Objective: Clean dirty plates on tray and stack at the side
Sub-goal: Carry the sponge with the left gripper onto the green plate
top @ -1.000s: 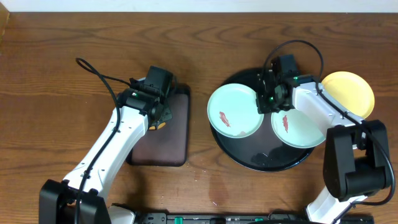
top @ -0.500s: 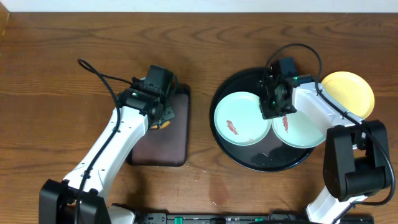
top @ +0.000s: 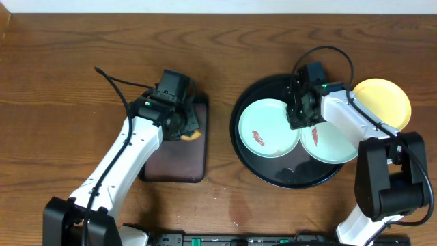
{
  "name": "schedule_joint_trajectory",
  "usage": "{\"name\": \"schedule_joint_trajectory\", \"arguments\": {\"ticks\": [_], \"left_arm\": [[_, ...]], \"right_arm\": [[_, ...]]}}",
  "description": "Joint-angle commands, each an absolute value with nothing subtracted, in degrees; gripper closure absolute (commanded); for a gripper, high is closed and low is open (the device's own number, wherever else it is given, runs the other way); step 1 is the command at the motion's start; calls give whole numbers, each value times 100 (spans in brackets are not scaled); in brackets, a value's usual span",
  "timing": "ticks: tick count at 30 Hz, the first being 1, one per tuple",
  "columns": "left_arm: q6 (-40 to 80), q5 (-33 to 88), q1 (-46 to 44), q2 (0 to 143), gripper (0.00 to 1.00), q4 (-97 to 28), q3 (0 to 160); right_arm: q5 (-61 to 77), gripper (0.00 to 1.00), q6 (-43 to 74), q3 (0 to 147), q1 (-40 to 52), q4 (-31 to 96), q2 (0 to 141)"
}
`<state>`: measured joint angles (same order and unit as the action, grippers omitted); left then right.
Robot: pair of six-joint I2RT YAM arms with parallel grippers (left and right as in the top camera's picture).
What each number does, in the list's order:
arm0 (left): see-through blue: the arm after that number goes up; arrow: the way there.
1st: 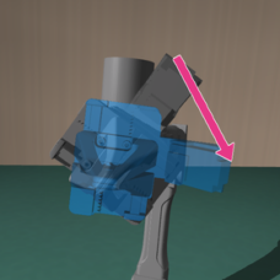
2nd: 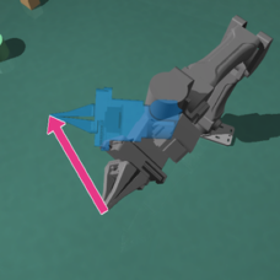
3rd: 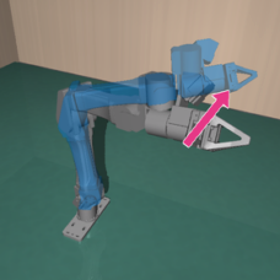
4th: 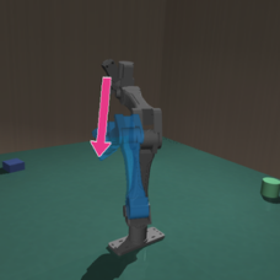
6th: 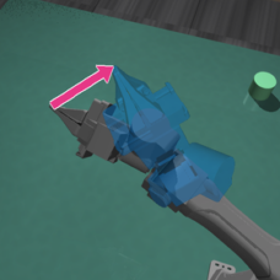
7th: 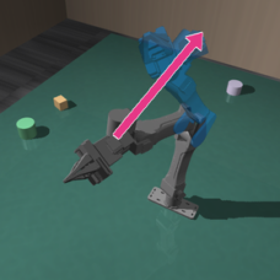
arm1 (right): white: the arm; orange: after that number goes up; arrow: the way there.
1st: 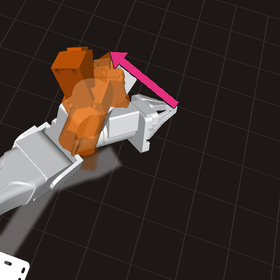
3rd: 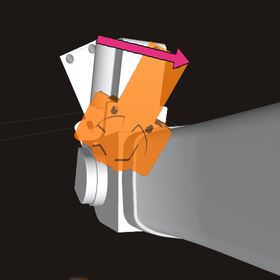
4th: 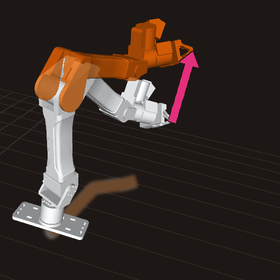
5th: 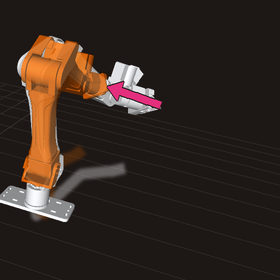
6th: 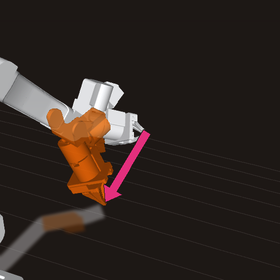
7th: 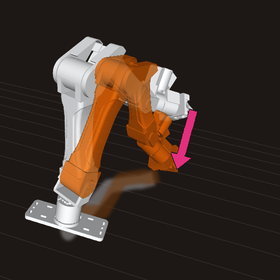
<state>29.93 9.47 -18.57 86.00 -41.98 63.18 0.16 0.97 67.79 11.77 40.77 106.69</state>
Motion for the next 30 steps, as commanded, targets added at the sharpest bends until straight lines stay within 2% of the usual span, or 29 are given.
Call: {"name": "schedule_joint_trajectory", "arguments": {"ticks": [1, 4, 9, 16, 30], "left_arm": [[2917, 2357, -2010, 8617, 93, -3872, 6283], [2917, 2464, -2255, 8617, 93, -3601, 6283], [2926, 2456, -2762, 8617, 92, -3190, 6283], [3826, 1546, -3186, 8619, 92, -2755, 6283], [4842, 1533, -3695, 9596, 92, -950, 6283]], "right_arm": [[-633, 99, 346, 6770, 1081, 4029, 10575], [-1011, 99, 620, 6770, 1081, 4027, 10575], [-840, 99, 617, 6770, 1081, 4027, 10575], [-272, 99, 613, 6770, 1083, 3983, 10575], [-250, 99, 620, 6770, 1096, 3940, 10575]]}}
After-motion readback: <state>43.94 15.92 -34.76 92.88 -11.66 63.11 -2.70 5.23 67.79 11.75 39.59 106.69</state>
